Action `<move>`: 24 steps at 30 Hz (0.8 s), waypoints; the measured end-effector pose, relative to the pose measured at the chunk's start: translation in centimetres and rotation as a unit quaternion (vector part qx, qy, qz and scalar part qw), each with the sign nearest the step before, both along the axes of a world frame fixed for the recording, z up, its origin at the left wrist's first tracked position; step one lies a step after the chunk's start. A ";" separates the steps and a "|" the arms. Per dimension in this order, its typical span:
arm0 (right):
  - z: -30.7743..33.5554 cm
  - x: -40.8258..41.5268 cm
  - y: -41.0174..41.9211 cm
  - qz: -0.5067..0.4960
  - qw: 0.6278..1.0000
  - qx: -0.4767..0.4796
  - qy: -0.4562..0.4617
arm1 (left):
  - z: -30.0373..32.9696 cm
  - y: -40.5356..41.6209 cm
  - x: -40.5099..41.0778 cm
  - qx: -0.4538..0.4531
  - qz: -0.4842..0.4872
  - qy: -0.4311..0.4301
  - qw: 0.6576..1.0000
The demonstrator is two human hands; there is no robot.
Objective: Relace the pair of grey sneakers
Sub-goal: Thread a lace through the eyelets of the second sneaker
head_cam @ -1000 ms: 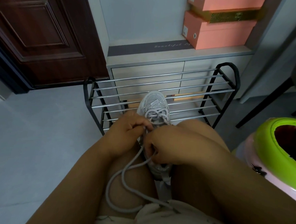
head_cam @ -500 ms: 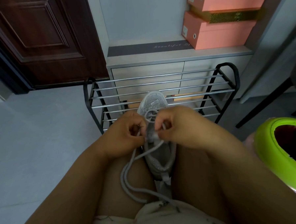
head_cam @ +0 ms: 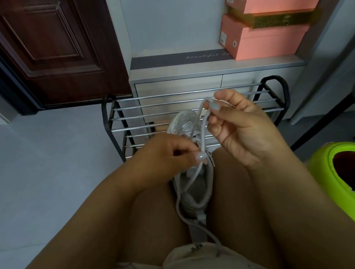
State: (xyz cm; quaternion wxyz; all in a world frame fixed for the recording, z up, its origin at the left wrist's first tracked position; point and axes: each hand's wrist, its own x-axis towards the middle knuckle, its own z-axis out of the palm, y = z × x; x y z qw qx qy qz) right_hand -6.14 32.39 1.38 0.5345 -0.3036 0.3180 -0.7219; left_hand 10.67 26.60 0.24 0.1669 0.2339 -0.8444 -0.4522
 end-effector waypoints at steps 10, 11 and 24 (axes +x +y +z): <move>-0.5 -0.3 0.9 0.098 0.927 0.077 0.354 | 2.4 -2.0 -2.5 0.126 0.120 0.209 0.962; -0.4 -0.5 0.9 0.103 0.924 0.074 0.360 | 2.6 -2.2 -2.7 0.132 0.129 0.219 0.958; -3.0 -3.8 0.0 -0.059 0.901 0.175 0.392 | -1.7 0.4 -4.4 0.109 0.202 -0.078 0.970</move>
